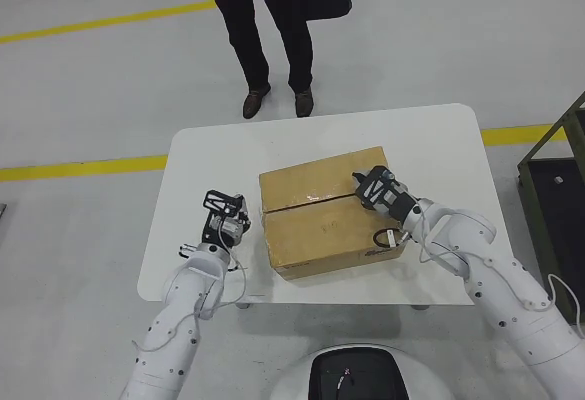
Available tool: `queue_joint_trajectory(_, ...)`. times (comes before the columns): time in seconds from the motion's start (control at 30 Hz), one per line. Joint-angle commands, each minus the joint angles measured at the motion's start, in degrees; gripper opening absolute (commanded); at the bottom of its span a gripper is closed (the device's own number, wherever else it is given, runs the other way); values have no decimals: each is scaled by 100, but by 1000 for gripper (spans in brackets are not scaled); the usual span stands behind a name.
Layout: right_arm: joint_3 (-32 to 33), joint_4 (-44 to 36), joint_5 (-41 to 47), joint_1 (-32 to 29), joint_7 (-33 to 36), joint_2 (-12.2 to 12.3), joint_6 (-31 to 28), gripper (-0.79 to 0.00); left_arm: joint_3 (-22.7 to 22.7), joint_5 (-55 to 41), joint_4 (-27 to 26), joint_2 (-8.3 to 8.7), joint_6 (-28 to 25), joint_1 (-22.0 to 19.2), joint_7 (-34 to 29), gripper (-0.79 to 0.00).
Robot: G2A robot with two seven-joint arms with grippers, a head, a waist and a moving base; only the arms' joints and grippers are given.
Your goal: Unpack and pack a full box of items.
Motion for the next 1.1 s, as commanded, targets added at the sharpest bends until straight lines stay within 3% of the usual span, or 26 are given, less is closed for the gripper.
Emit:
queue_joint_trajectory(0.0,6,8,-9,3,1,-3,-3,-785,-77,324,-78,33,-115,75,-178,0)
queue_joint_trajectory(0.27,38,61,-34,30,22,-11,-43,-785,-487,928,-311,175,-849,487,-283,0)
queue_joint_trajectory(0.5,14,102,-40,68,41,-31,-49,-785,-493,1239,-345,207,-1183,664,-123,0)
queue_joint_trajectory(0.7,-22,118,-43,77,51,-52,-33,-785,-35,1286,45,79,-883,325,-29,0)
queue_joint_trajectory(0.87,-22,132,-52,82,47,-63,-32,-785,400,1345,668,-74,-577,-149,48,0)
queue_joint_trajectory(1.07,12,144,-69,68,47,-65,-34,-785,697,1293,1234,-204,-528,-496,189,0)
